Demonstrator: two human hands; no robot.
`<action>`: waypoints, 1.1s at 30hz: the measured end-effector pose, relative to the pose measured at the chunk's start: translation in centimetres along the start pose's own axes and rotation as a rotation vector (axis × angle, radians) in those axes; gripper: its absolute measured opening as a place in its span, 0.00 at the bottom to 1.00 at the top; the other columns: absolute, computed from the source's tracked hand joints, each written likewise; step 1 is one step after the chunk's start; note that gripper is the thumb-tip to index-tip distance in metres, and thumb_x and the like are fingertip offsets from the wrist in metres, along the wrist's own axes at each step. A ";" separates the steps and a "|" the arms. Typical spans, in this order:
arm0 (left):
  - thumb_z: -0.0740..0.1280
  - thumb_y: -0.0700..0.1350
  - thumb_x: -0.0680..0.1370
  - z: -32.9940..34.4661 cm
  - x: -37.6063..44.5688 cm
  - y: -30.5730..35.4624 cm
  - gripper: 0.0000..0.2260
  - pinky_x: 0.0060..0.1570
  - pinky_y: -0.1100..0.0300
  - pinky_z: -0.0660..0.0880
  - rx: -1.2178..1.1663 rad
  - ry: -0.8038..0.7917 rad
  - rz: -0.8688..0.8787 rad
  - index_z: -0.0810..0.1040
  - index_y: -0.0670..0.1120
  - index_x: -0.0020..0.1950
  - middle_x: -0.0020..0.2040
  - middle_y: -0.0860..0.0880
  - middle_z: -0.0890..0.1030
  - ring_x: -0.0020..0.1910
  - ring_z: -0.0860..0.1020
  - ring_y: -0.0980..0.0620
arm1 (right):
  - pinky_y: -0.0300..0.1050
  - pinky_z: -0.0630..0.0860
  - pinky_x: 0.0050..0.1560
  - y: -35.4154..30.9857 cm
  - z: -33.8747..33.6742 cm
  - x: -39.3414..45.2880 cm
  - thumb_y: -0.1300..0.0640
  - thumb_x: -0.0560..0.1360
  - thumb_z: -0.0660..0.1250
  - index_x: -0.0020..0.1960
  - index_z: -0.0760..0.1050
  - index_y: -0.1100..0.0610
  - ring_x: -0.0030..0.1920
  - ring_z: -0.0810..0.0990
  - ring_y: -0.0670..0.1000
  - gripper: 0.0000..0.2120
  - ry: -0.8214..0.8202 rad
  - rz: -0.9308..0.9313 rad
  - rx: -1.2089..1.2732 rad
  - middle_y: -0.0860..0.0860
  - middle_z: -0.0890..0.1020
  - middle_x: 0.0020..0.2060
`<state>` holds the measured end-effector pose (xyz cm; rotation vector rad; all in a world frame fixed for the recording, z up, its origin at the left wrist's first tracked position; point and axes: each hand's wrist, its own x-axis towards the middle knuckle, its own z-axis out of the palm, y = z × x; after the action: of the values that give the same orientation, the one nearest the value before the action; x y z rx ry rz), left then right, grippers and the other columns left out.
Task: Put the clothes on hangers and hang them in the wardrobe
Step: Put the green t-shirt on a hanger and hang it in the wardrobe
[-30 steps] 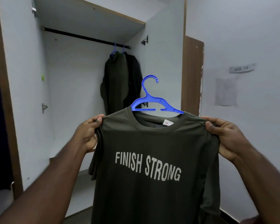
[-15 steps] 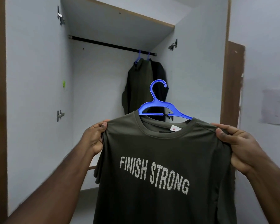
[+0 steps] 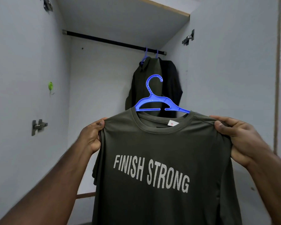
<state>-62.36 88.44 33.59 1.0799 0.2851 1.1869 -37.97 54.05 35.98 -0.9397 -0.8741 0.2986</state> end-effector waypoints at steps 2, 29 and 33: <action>0.62 0.40 0.84 -0.2 3.5 -0.5 0.08 0.51 0.53 0.79 -0.009 -0.005 0.003 0.81 0.43 0.54 0.41 0.47 0.86 0.43 0.83 0.50 | 0.39 0.82 0.45 1.3 0.9 3.1 0.60 0.65 0.72 0.58 0.80 0.63 0.49 0.86 0.52 0.22 -0.002 -0.016 0.013 0.59 0.86 0.51; 0.63 0.35 0.82 2.6 39.7 -5.5 0.11 0.56 0.53 0.79 0.066 0.172 0.227 0.80 0.38 0.63 0.55 0.40 0.84 0.55 0.82 0.45 | 0.38 0.83 0.44 13.3 8.8 38.9 0.68 0.78 0.66 0.51 0.82 0.59 0.40 0.85 0.47 0.08 -0.008 -0.235 -0.062 0.52 0.87 0.39; 0.66 0.41 0.82 3.6 42.4 -5.7 0.16 0.67 0.51 0.74 0.271 0.252 0.352 0.75 0.42 0.70 0.65 0.45 0.79 0.64 0.77 0.47 | 0.37 0.82 0.41 13.8 11.3 41.8 0.67 0.79 0.66 0.52 0.82 0.59 0.39 0.84 0.47 0.08 0.009 -0.262 -0.091 0.53 0.86 0.40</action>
<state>-39.22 122.70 45.17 1.2498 0.4753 1.6390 -18.31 92.60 49.92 -0.8978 -0.9971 0.0293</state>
